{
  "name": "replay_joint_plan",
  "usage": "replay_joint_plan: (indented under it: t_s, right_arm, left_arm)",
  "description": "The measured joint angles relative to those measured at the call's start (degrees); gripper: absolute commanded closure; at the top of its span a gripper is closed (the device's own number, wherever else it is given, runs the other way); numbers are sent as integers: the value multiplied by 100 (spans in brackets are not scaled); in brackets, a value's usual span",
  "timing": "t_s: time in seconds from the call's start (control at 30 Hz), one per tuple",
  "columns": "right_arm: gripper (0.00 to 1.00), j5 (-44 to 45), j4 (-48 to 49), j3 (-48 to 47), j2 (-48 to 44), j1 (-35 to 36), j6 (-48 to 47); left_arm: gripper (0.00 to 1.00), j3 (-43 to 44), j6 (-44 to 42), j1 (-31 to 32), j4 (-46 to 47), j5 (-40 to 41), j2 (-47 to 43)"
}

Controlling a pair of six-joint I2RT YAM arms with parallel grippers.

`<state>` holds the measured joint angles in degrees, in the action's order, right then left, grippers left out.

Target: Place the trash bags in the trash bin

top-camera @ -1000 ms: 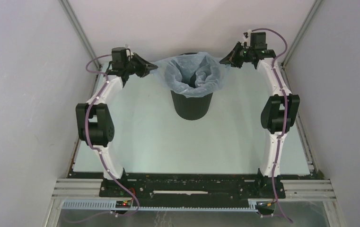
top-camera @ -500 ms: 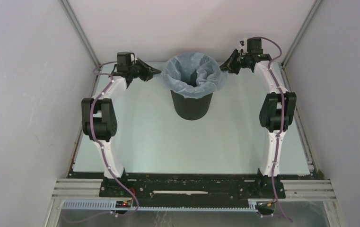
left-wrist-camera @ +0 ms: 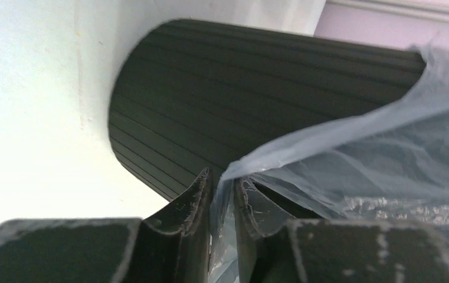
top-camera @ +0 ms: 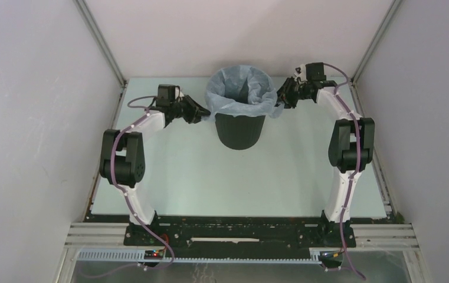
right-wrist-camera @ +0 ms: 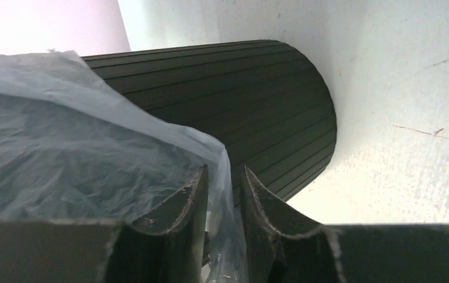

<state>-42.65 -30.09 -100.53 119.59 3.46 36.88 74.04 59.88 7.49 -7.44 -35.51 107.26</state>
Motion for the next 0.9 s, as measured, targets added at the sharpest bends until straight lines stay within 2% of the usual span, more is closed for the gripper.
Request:
replay_joint_plan:
  t_s: [0.13,0.3,0.47,0.53,0.7,0.8,0.9]
  right_arm:
    - [40,-35,-116,11,-247,-92,-52]
    - [28,-52,-398,236,-813,-485,-190]
    - [17,-83,-487,645,-1403,-826,-293]
    - [15,-98,-485,903,-1631,-892,-275]
    - [15,-157,-116,1777,-2194,-876,181]
    - [15,-142,310,2417,-2496,-752,706]
    - [17,-31,748,2844,-2586,-450,1281]
  left_arm:
    - [55,-70,-153,103,-66,-61,-262]
    - [44,-42,-575,-17,-496,0,-577]
    - [14,-42,-909,-181,-903,101,-833]
    - [8,-44,-1003,-234,-1019,125,-909]
    - [8,-57,-1078,-286,-1180,234,-1298]
    - [9,-295,-883,-254,-903,219,-1580]
    - [21,-699,-549,-120,-538,203,-1707]
